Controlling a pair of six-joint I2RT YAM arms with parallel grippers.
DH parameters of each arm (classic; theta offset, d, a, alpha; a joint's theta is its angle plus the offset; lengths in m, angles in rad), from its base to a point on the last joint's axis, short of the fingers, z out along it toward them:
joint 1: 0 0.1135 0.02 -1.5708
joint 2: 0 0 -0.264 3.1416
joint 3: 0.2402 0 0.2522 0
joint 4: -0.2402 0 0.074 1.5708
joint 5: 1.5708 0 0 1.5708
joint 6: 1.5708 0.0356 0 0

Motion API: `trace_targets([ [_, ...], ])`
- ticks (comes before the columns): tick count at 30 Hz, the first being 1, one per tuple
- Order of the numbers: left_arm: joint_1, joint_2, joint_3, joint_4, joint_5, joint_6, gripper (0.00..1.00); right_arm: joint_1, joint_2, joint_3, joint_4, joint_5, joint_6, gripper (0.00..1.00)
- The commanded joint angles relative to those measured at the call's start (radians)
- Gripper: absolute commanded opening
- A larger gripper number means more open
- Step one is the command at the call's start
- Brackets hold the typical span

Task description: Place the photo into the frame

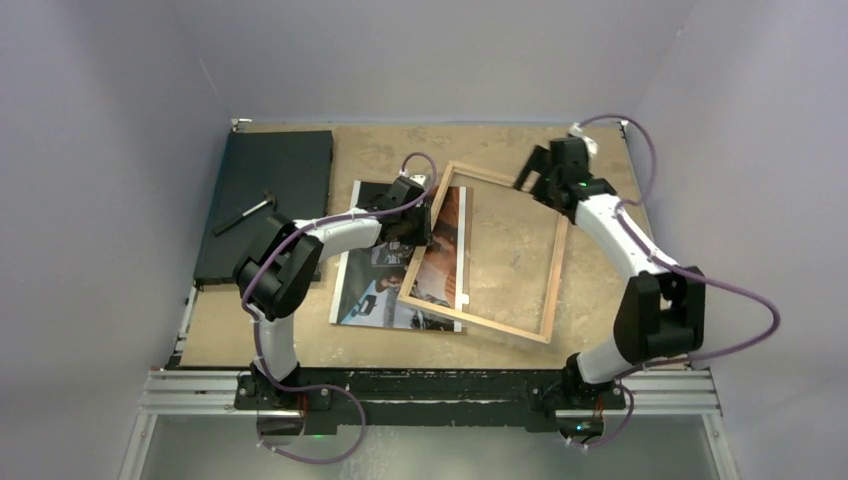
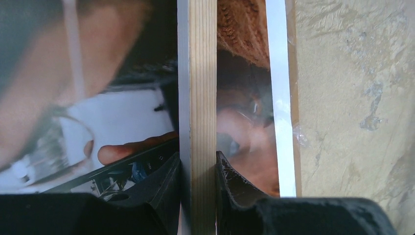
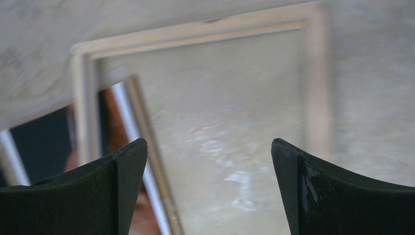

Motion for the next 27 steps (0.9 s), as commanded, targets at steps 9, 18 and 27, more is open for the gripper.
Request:
trace_targets([
  [9, 0.004, -0.124, -0.004, 0.059, 0.049, -0.099, 0.0, 0.354, 0.41, 0.402, 0.016, -0.171, 0.145, 0.94],
  [18, 0.005, -0.155, -0.039, 0.087, 0.081, -0.108, 0.0, 0.393, 0.568, 0.48, 0.031, -0.213, 0.191, 0.79],
  [27, 0.006, -0.179, -0.049, 0.096, 0.108, -0.116, 0.08, 0.42, 0.676, 0.55, 0.021, -0.215, 0.211, 0.52],
])
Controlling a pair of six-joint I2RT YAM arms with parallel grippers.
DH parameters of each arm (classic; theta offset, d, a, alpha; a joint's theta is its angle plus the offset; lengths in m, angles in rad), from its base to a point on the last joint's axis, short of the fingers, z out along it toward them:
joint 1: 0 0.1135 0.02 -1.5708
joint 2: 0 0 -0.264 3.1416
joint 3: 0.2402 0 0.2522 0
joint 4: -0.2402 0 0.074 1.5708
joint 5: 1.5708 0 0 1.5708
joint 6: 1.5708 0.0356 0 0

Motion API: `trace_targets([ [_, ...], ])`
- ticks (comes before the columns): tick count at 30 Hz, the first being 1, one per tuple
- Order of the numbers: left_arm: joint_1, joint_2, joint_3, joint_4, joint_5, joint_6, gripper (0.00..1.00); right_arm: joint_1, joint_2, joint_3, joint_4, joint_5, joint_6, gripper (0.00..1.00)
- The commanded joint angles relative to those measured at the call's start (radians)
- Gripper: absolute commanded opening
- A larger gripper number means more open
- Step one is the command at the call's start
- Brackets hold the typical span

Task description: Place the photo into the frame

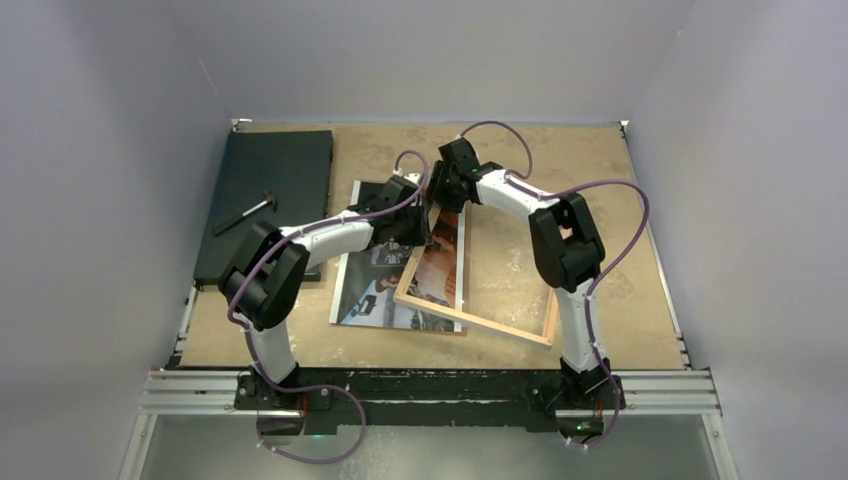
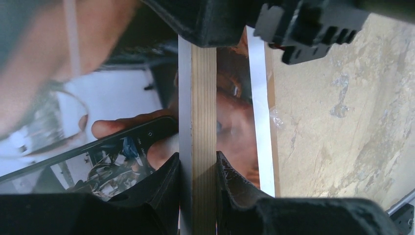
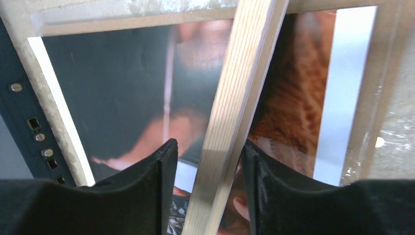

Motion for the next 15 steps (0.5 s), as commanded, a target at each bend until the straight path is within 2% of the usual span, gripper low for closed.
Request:
trace_targets([
  [1, 0.005, -0.096, -0.003, 0.107, 0.082, -0.046, 0.12, 0.013, 0.016, 0.05, -0.007, -0.005, 0.018, 0.47],
  [3, 0.015, -0.105, -0.009, 0.117, 0.12, -0.047, 0.28, 0.014, 0.006, 0.039, -0.012, 0.008, 0.01, 0.29],
  [6, 0.032, -0.119, -0.012, 0.108, 0.152, -0.038, 0.55, 0.013, -0.024, 0.014, -0.037, -0.002, -0.011, 0.11],
  [11, 0.092, -0.135, -0.014, 0.063, 0.203, -0.009, 0.72, 0.01, -0.081, -0.027, -0.07, 0.045, -0.092, 0.0],
  [15, 0.175, -0.151, -0.019, 0.02, 0.278, 0.034, 0.75, 0.0, -0.145, -0.075, -0.087, 0.107, -0.138, 0.0],
])
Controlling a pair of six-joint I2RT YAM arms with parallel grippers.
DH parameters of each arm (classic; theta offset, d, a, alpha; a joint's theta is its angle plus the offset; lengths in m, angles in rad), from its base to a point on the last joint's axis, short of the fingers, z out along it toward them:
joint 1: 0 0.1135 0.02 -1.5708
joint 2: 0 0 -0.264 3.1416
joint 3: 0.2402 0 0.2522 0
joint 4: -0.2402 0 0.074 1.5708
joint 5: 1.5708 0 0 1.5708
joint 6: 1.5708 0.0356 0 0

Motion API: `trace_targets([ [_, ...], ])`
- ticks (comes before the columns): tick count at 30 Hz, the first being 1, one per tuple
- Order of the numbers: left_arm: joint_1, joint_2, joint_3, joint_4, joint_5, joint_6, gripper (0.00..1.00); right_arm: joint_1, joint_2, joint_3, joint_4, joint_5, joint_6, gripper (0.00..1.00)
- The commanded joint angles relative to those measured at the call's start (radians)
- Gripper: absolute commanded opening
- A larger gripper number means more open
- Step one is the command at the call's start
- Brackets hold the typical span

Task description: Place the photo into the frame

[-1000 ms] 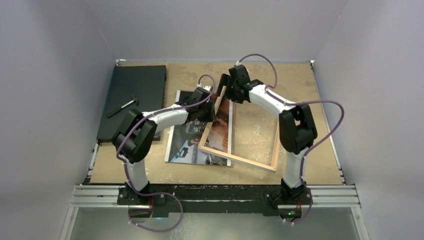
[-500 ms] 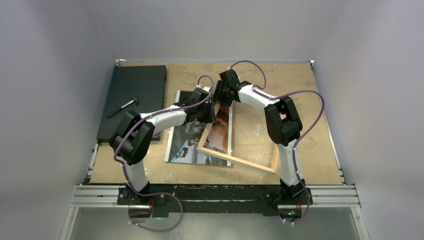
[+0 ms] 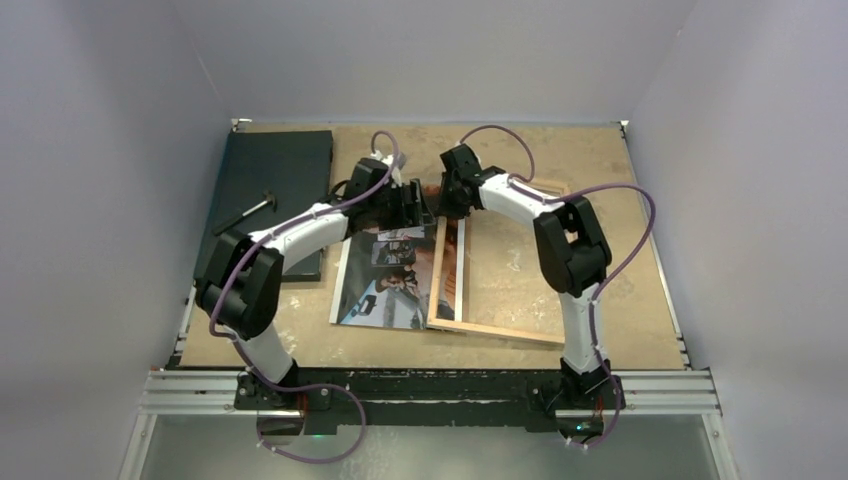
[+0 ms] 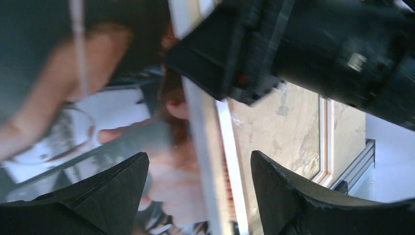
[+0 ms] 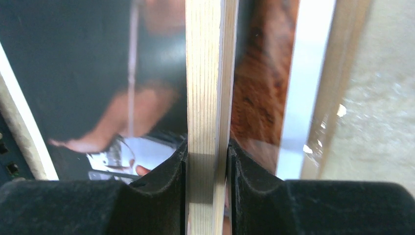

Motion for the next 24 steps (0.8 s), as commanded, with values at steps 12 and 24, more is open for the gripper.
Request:
trace_targets([
  [12, 0.135, -0.093, -0.028, -0.172, -0.112, 0.367, 0.77, -0.054, -0.221, -0.158, -0.063, 0.11, -0.312, 0.0],
  [24, 0.174, -0.131, 0.051, -0.3, -0.223, 0.471, 0.83, -0.097, -0.215, -0.227, -0.033, 0.166, -0.325, 0.06],
])
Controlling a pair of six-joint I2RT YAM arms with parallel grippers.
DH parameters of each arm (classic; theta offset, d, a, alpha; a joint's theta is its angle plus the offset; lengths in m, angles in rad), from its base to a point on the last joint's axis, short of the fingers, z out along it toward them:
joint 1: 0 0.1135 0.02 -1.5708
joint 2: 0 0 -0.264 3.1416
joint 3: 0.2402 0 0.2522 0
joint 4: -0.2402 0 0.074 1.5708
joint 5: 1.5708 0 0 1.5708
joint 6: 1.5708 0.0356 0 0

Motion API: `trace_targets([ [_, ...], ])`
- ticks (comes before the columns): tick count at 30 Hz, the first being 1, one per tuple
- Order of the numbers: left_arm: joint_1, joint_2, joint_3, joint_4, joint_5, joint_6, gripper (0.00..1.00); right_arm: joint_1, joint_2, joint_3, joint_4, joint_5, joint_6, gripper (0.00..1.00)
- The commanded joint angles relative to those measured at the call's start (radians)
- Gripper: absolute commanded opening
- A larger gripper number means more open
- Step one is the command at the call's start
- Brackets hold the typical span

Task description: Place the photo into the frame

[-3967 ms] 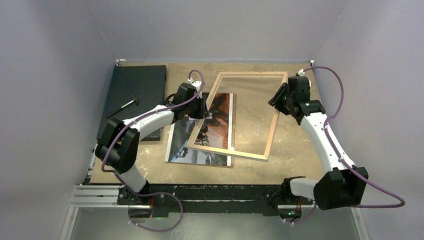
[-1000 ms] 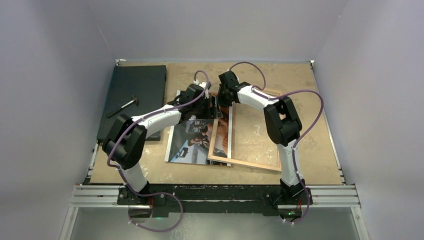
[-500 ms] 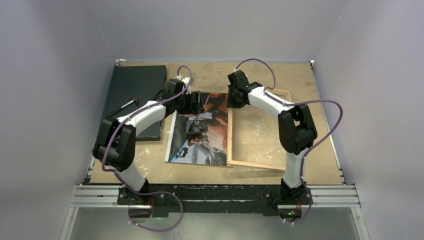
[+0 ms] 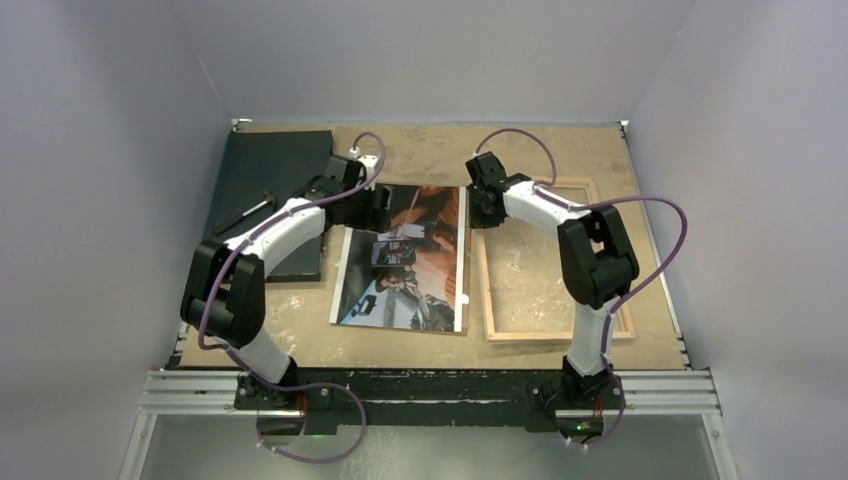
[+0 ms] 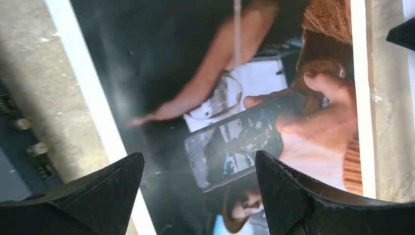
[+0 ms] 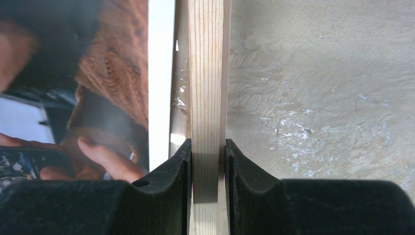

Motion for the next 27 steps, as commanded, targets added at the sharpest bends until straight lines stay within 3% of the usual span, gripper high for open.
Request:
trace_targets([
  [1, 0.025, -0.061, 0.056, -0.04, -0.059, 0.07, 0.83, -0.031, -0.026, -0.01, 0.046, 0.042, -0.009, 0.07],
  [11, 0.047, -0.064, 0.086, -0.128, -0.081, 0.145, 0.82, -0.065, 0.063, 0.034, 0.088, 0.033, -0.026, 0.16],
  [13, 0.057, -0.064, 0.094, -0.142, -0.077, 0.141, 0.83, -0.065, 0.074, 0.041, 0.083, 0.037, -0.041, 0.25],
  [18, 0.093, -0.059, 0.141, -0.19, -0.09, 0.14, 0.92, -0.065, 0.042, 0.016, 0.087, 0.062, -0.043, 0.62],
  [25, 0.116, -0.049, 0.253, -0.254, -0.096, 0.182, 0.96, -0.06, -0.095, 0.061, 0.047, 0.146, 0.013, 0.84],
  [26, 0.118, -0.046, 0.275, -0.266, -0.099, 0.186, 0.96, -0.056, -0.118, 0.071, 0.053, 0.144, 0.013, 0.96],
  [27, 0.121, -0.044, 0.289, -0.277, -0.103, 0.19, 0.97, -0.049, -0.143, 0.079, 0.063, 0.138, 0.013, 0.98],
])
